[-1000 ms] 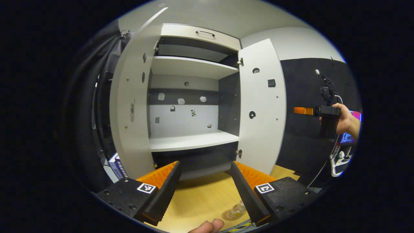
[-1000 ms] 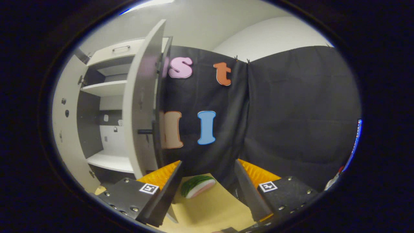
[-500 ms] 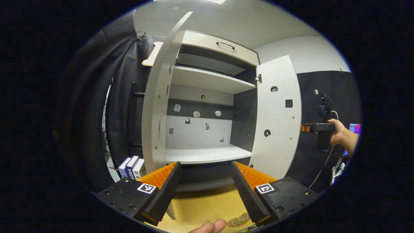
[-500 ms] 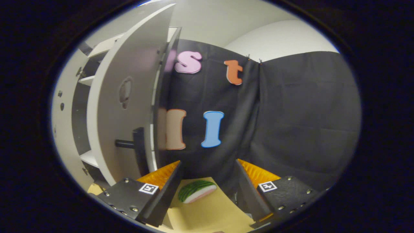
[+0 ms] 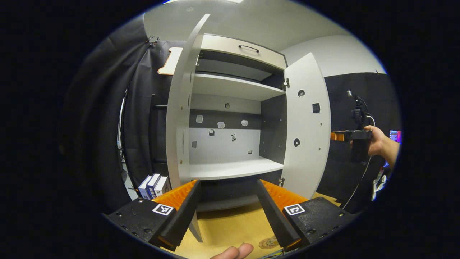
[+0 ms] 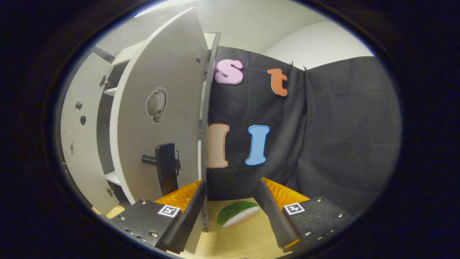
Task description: Grasp the bottle in the cabinet with the left hand and place it on the coaster, then close the right door with the right hand and the left door with the left hand.
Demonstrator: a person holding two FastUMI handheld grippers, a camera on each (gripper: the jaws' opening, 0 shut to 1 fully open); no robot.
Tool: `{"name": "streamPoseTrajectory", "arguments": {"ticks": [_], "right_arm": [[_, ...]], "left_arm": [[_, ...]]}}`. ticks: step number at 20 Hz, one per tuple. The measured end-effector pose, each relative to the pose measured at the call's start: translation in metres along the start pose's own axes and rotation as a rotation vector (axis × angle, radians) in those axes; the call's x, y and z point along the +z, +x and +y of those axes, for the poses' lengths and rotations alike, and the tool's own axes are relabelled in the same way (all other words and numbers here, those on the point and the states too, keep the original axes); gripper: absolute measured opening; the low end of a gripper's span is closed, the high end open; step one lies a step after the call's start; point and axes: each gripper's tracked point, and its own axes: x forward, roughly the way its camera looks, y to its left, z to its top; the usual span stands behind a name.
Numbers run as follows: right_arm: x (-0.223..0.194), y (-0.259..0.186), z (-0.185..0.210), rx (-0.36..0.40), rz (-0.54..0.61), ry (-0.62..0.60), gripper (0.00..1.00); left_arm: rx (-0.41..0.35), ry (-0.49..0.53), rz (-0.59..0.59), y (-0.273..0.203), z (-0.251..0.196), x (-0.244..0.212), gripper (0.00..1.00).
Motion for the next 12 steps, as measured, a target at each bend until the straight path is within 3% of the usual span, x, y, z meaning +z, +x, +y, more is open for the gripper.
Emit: {"name": "streamPoseTrajectory", "arguments": {"ticks": [10, 12], "right_arm": [[-0.001, 0.002, 0.043, 0.066, -0.020, 0.049, 0.87], [-0.003, 0.005, 0.050, 0.049, -0.009, 0.061, 0.90]], "left_arm": [[0.085, 0.035, 0.005, -0.036, 0.033, -0.006, 0.96], [0.111, 0.021, 0.015, -0.037, 0.045, -0.008, 0.96]]}}
